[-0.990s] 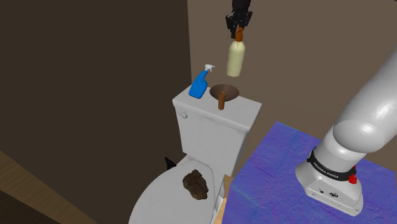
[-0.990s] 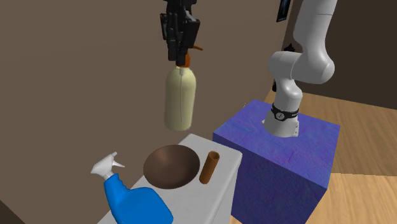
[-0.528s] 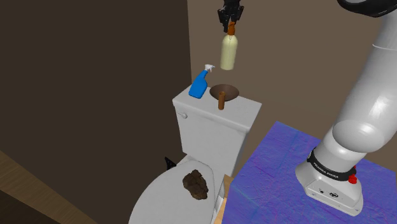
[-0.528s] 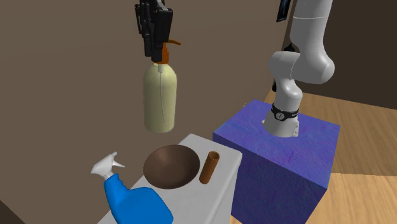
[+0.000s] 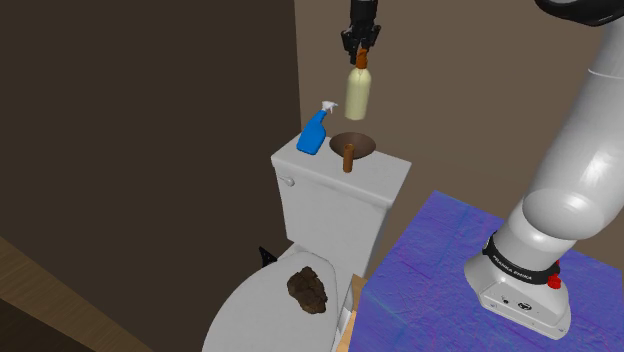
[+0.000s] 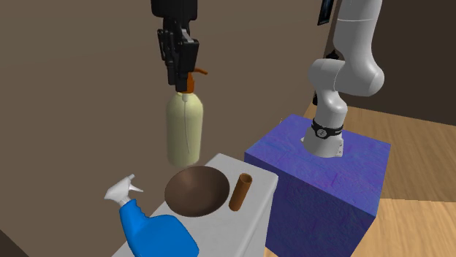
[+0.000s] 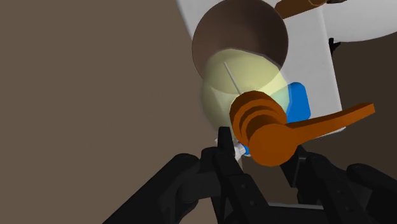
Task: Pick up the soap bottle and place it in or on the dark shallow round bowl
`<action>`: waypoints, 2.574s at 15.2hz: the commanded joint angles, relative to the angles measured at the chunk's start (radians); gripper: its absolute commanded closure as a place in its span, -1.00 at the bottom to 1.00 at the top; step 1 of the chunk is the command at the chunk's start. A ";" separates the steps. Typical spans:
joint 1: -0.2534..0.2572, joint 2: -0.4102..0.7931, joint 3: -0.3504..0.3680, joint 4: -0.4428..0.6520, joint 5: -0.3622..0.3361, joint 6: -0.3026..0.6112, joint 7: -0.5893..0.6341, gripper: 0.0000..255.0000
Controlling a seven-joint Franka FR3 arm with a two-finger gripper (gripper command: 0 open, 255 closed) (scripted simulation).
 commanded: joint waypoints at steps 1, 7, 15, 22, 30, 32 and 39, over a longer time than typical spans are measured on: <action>0.001 -0.005 0.001 -0.033 -0.001 0.029 0.003 1.00; 0.002 -0.009 0.001 -0.118 -0.003 0.111 0.008 1.00; 0.002 -0.001 0.001 -0.216 -0.003 0.216 0.013 1.00; 0.001 0.010 0.001 -0.265 -0.003 0.276 0.015 1.00; 0.001 0.010 0.001 -0.266 -0.003 0.276 0.015 -1.00; 0.001 0.010 0.001 -0.266 -0.003 0.276 0.015 -1.00; 0.005 -0.022 0.003 -0.180 -0.006 0.159 0.017 -1.00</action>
